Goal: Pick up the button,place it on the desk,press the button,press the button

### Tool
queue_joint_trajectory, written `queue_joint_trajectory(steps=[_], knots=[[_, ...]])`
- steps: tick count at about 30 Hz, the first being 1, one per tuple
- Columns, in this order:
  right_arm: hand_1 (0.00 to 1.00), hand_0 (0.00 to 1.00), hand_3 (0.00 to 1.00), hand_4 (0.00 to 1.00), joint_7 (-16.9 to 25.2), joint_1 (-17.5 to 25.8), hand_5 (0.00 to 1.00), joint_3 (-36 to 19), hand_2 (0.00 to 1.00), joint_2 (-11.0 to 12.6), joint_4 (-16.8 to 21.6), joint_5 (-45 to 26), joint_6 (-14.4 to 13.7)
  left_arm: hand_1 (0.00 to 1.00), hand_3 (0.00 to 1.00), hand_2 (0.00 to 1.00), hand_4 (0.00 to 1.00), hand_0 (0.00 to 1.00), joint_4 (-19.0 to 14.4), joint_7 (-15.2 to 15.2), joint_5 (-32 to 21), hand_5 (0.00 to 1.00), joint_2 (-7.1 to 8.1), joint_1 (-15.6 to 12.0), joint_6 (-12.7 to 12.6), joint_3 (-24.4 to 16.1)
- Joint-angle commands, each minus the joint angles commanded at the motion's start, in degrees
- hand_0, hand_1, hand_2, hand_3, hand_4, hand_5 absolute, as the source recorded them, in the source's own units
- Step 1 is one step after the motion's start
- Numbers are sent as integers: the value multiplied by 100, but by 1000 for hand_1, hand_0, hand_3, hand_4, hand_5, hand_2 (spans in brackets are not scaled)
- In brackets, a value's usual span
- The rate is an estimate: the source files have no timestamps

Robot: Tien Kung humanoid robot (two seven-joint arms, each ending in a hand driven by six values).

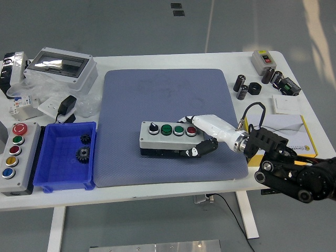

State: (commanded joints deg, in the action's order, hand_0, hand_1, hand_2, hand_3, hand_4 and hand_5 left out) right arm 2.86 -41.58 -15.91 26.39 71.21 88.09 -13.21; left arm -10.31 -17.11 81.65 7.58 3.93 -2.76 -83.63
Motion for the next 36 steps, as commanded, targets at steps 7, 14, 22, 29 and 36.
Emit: queue_joint_trajectory(steps=[7,14,22,29,36], knots=[[837,919,778,19,19,-46,65,56,823,4,-13,-61,-37,615,596,572,615,633,0,-7,10,244,1,6,2,-2],[865,956,829,32,43,-44,91,42,846,2,-30,-179,-63,614,597,572,615,633,0,-10,37,244,10,7,4,-18],[870,961,849,48,71,-12,71,-13,848,22,-33,-420,-28,615,596,572,614,633,0,-11,69,246,19,7,10,-29],[877,966,876,68,129,8,54,-91,853,55,-20,-767,82,614,597,572,614,632,0,-9,91,244,25,15,14,-35],[880,971,889,182,168,17,5,-185,855,61,-43,-986,240,614,596,570,614,631,0,-13,113,244,27,14,19,-41]])
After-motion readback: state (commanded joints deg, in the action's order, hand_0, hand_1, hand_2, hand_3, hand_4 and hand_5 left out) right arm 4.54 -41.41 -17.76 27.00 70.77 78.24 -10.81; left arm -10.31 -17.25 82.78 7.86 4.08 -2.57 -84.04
